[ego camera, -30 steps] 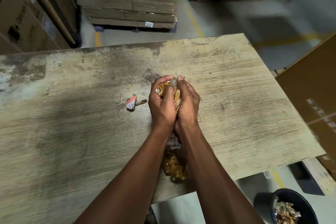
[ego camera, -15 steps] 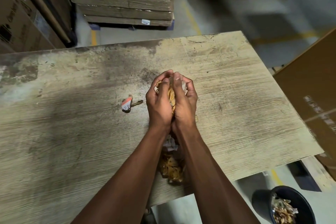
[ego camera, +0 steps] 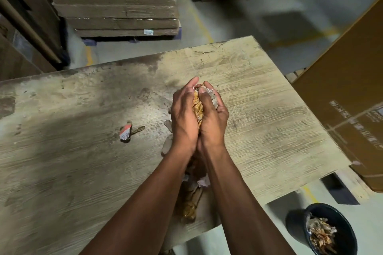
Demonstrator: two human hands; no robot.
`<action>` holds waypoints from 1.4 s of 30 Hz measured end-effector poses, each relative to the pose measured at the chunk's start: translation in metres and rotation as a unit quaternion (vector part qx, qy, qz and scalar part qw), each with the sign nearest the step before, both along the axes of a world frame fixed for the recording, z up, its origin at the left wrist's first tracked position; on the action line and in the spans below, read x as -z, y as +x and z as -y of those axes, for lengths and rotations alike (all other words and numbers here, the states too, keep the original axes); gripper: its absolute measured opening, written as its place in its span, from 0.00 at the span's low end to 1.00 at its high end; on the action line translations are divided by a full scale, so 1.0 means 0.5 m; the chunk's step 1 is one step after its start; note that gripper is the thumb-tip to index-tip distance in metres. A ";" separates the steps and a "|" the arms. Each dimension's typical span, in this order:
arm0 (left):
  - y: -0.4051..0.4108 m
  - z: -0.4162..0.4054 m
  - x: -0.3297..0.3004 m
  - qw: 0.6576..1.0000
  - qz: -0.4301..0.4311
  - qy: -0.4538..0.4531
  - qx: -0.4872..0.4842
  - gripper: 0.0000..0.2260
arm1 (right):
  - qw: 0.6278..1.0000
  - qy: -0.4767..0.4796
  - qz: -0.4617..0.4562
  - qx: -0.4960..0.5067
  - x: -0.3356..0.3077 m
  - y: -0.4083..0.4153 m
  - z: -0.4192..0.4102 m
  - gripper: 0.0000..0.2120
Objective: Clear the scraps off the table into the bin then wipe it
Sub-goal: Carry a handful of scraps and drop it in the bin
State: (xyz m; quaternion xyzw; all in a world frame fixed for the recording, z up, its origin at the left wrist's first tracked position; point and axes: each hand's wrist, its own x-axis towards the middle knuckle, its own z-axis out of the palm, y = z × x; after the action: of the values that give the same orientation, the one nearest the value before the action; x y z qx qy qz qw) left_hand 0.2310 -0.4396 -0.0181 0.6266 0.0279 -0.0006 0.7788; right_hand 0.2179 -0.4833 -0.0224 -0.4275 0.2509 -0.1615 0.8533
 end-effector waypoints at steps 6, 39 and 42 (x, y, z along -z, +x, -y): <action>-0.040 0.121 -0.015 0.999 -0.003 -0.022 0.040 0.17 | 0.999 -0.007 0.008 0.046 -0.015 -0.045 0.113 0.15; -0.722 1.053 0.206 0.910 -0.047 0.049 0.408 0.15 | 0.905 0.005 -0.078 0.419 0.178 -0.782 0.998 0.13; -0.777 1.087 0.283 0.900 -0.076 0.067 0.425 0.14 | 0.892 0.014 -0.090 0.443 0.254 -0.839 1.023 0.15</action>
State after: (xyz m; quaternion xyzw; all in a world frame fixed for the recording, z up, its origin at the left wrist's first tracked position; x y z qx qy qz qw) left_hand -0.1575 -0.9833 -0.1595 0.6276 -0.1820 -0.3768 0.6565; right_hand -0.2017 -0.9950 -0.1496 -0.2723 0.4923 -0.4803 0.6729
